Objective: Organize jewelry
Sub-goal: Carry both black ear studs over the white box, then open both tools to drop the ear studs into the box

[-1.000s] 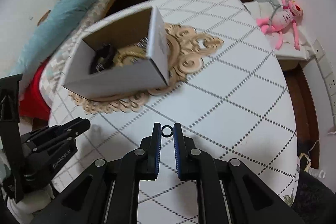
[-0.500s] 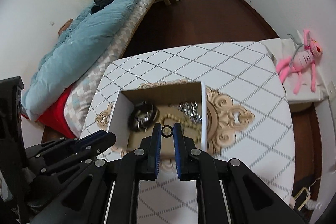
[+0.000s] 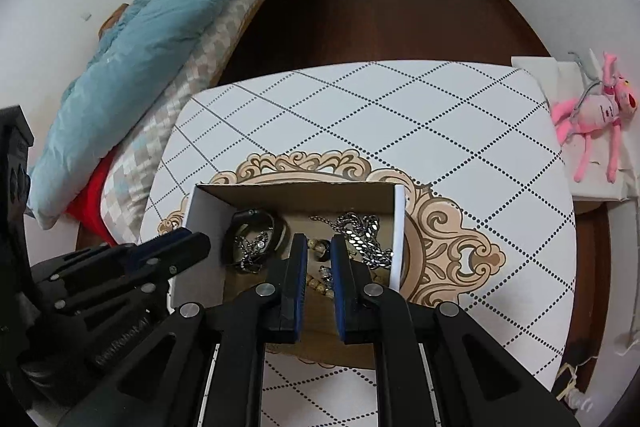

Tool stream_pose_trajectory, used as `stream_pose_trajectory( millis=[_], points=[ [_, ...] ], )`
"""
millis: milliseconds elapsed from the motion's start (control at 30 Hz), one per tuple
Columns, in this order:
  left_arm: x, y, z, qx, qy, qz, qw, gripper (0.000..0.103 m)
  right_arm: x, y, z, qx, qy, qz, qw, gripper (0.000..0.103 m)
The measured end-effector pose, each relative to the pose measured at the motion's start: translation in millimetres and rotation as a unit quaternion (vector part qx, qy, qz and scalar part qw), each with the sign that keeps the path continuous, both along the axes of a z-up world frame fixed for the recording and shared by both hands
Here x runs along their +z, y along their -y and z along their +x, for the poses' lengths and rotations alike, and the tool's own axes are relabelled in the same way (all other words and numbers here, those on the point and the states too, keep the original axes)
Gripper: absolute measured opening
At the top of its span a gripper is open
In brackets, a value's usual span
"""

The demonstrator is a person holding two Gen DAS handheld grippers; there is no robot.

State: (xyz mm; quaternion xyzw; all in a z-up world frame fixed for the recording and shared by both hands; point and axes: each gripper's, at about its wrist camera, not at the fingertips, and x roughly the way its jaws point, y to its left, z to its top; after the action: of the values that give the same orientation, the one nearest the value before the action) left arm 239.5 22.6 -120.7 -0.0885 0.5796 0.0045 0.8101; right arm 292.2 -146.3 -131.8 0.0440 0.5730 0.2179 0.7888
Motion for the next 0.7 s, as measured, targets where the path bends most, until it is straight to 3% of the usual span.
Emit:
stream_pose_trajectory(
  millis=[33,100,233,267,333,400,600,700],
  points=[
    [2.1,-1.8,-0.2,0.003,0.002,0.003,1.0000,0.039,0.3,1.0,0.8,-0.002,-0.002,0.000,1.000,0.018],
    [6.7,-4.9,-2.2,0.011,0.007,0.020,0.9997,0.067,2.8,5.0,1.0,-0.007,0.000,-0.001,1.000,0.027],
    [11.3,-9.8,-8.0,0.017,0.008,0.043,0.9989,0.070,10.0,13.2,-3.0,-0.015,0.009,-0.013,1.000,0.030],
    [11.8,-11.0,-10.2,0.018,0.009,0.050,0.9986,0.076,11.9,15.3,-4.8,-0.017,0.012,-0.019,1.000,0.033],
    [12.2,-12.3,-15.2,0.021,0.015,0.066,0.9975,0.087,14.3,19.7,-8.7,-0.025,0.018,-0.038,0.999,0.060],
    [10.7,-11.8,-20.2,0.020,0.018,0.082,0.9963,0.098,15.4,23.9,-15.2,-0.031,0.028,-0.067,0.997,0.080],
    [-1.5,-10.8,-34.3,0.024,0.017,0.100,0.9945,0.103,5.4,29.3,-31.7,-0.038,0.036,-0.116,0.992,0.102],
    [-6.5,-9.5,-39.8,0.027,0.013,0.104,0.9941,0.103,-0.2,29.9,-38.0,-0.042,0.039,-0.133,0.989,0.102]
  ],
)
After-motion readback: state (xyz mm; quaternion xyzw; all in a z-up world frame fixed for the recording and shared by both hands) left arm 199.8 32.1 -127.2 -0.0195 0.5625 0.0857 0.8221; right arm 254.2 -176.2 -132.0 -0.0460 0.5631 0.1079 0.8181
